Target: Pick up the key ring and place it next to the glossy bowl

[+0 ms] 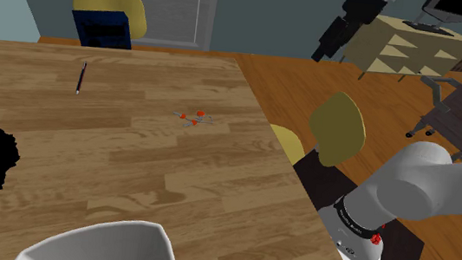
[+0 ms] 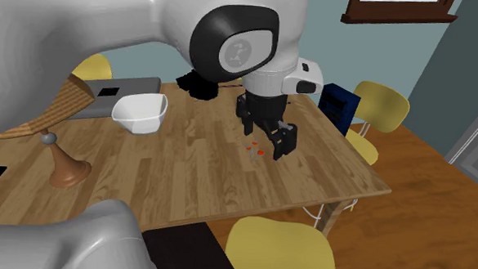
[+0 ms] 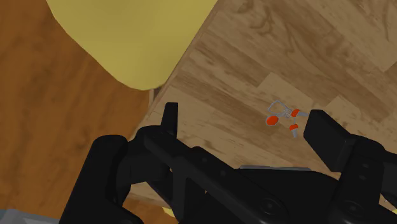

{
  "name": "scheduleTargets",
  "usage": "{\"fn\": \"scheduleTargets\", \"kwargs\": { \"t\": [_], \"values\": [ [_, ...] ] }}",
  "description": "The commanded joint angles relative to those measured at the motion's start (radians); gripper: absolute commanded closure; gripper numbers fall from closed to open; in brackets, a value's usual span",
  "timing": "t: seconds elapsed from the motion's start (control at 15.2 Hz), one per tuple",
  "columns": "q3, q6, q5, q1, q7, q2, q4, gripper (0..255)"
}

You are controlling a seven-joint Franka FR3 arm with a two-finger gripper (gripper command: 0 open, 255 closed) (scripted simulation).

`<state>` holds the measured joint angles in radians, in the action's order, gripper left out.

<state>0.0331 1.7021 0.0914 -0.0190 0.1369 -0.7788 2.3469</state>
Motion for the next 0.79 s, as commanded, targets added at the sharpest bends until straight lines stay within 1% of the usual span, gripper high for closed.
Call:
{"fn": "scheduleTargets", "kwargs": {
  "t": [0.0, 0.33, 0.73],
  "values": [
    [0.0, 0.0, 0.0, 0.0, 0.0, 0.0, 0.0, 0],
    [-0.054, 0.112, 0.011, 0.045, 0.014, 0.147, -0.017, 0],
    [-0.119, 0.228, 0.009, 0.091, 0.025, 0.338, -0.069, 0]
  ]
}}
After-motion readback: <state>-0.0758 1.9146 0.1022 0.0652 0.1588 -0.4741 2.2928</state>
